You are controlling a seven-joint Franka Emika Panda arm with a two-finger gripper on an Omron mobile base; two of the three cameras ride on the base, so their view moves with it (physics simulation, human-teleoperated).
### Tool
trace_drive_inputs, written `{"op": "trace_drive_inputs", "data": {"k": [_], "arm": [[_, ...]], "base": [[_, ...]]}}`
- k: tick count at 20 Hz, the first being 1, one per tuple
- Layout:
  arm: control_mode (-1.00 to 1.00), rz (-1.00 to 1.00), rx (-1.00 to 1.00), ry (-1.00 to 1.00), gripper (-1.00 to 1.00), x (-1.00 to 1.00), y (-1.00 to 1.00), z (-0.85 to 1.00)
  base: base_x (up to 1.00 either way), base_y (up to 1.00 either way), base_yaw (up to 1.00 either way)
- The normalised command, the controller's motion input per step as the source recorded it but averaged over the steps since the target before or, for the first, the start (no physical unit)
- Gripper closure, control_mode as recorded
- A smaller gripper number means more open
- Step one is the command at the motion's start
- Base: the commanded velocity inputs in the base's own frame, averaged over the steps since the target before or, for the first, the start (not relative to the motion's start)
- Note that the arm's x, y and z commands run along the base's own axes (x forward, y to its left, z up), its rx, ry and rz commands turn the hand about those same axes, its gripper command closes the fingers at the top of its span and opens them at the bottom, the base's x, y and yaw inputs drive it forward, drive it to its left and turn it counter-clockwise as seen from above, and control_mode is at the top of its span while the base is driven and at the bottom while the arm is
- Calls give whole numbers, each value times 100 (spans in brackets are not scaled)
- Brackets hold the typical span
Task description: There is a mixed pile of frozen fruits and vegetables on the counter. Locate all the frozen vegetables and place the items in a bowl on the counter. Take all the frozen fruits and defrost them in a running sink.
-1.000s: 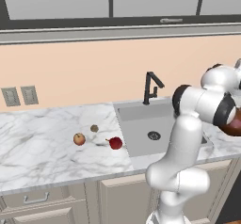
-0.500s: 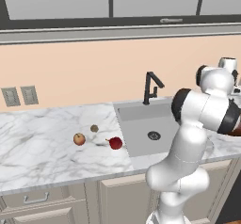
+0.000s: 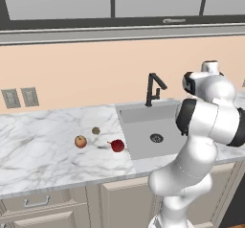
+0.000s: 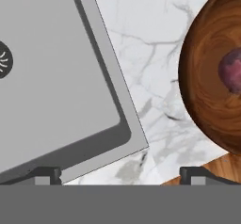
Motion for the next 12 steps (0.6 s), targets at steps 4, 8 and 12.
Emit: {"op": "trace_drive_inputs", "data": {"k": [4, 8, 12], "arm": [[-100, 1, 0, 0, -100, 11, 62, -12], [-100, 1, 0, 0, -100, 8, 62, -12], [-100, 0, 0, 0, -100, 3, 62, -8]], "base": [[0, 0, 0], [0, 0, 0], [0, 0, 0]]}}
